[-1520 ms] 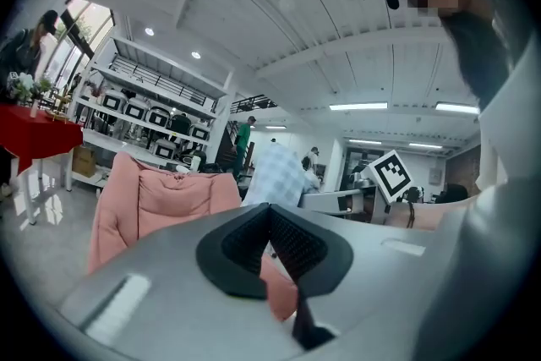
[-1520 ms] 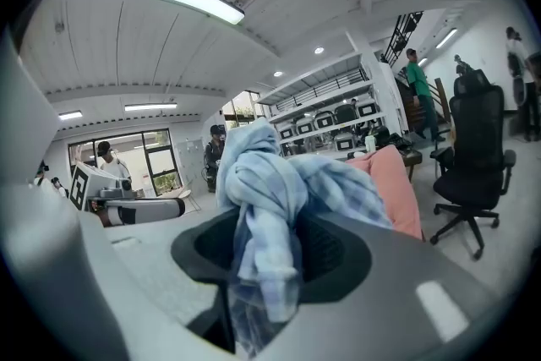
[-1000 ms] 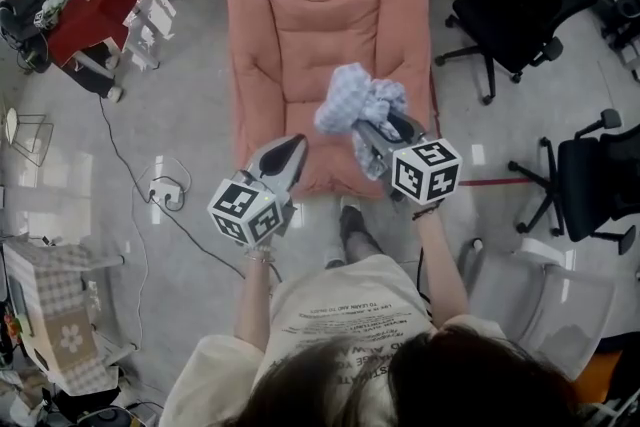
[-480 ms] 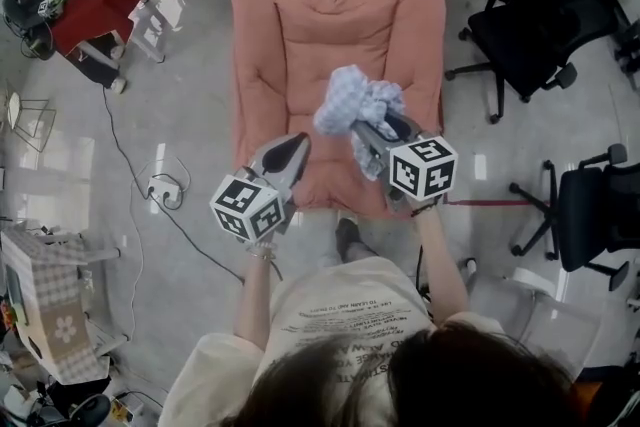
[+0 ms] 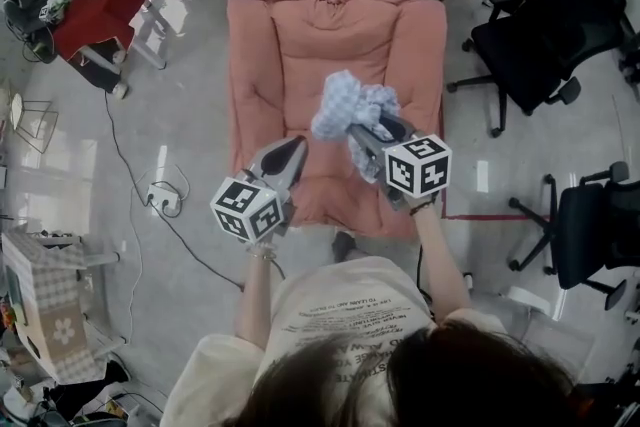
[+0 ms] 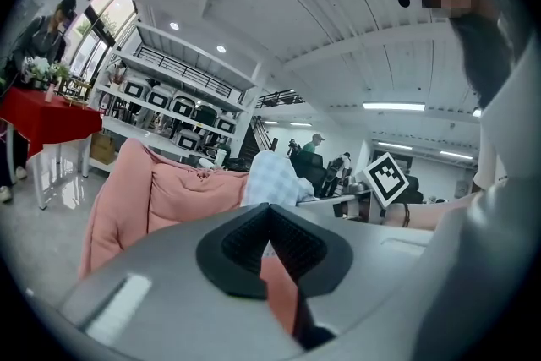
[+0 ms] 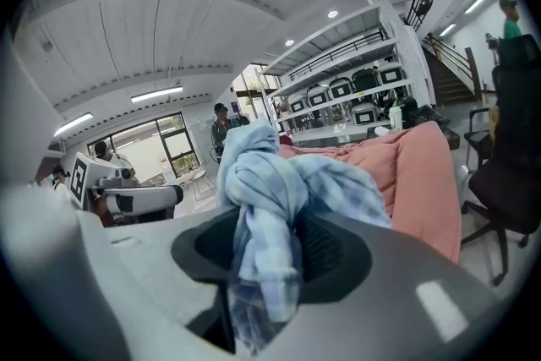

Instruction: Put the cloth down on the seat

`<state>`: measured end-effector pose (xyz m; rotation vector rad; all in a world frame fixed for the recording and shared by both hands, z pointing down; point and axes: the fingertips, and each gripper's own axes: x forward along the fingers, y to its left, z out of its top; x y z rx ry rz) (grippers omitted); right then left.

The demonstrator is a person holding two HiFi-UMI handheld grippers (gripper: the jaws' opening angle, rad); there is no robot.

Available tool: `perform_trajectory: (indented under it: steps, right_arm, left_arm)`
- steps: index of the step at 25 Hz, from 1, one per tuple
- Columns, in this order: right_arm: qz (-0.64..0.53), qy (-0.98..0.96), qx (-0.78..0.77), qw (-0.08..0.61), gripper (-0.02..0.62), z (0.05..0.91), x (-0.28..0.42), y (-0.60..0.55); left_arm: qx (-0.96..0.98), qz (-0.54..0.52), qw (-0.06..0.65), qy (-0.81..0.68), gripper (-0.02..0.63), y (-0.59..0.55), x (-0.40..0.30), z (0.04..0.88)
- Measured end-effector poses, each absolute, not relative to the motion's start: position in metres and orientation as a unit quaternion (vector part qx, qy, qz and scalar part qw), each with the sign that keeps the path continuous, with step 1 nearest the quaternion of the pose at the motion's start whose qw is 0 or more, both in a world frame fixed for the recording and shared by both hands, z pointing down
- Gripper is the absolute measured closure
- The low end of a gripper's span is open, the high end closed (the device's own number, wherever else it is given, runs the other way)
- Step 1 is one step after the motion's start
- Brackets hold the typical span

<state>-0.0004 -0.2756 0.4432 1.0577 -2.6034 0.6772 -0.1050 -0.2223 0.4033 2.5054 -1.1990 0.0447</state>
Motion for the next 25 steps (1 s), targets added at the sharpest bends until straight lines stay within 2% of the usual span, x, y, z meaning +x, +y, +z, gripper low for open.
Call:
perform_trajectory:
  steps: [17,25]
  right_arm:
    - [0.222,-0.903,0.330,0.160,0.413,0.465,-0.021,-0.345]
    - [0.262,-0.884,0.338,0.187,0.413,0.505,-0.025,-0.355]
  left_arm:
    - [0.866,0.006,0.181,-0.467,0.620,-0.296,-0.120,0.430]
    - [0.865,0.023,0.222,-0.449,0.620,-0.307,-0.121,0.463]
